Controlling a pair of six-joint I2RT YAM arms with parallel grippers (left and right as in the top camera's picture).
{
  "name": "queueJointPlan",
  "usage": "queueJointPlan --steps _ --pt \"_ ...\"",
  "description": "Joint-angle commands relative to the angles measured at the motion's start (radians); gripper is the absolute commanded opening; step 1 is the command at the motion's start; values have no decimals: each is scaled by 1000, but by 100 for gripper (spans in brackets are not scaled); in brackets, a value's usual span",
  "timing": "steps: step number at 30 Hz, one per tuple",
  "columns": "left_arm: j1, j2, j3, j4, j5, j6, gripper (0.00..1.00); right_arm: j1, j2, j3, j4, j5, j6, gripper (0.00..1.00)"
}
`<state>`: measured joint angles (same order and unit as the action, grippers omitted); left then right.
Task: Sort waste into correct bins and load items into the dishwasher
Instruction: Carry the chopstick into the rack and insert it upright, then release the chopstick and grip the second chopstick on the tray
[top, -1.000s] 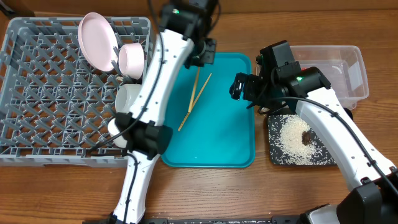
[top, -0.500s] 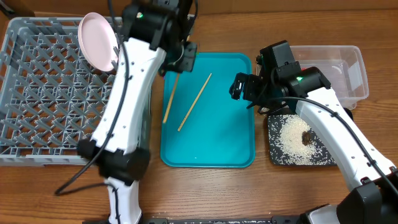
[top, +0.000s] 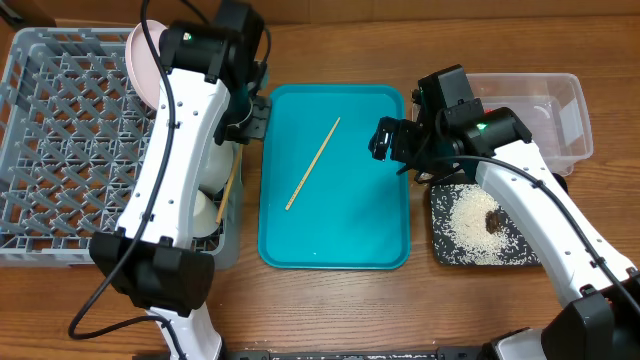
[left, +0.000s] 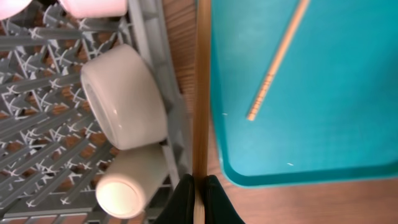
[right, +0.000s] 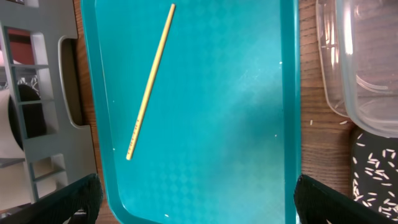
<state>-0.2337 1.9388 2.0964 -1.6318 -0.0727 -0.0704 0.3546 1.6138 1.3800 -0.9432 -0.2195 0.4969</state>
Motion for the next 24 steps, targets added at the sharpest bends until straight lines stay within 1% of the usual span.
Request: queueJointPlan --steps 1,9,14,19,24 --pt "40 -26 -65 36 -58 22 4 4 -16 27 3 10 0 100" --pt "188 -26 -116 132 -67 3 4 4 -16 27 3 10 0 100" --pt "258 -26 -184 207 -73 3 4 4 -16 27 3 10 0 100" --pt "287 -26 -277 314 -71 16 4 4 -16 27 3 10 0 100" --pt "286 -26 -294 336 -73 52 5 4 -16 27 3 10 0 100"
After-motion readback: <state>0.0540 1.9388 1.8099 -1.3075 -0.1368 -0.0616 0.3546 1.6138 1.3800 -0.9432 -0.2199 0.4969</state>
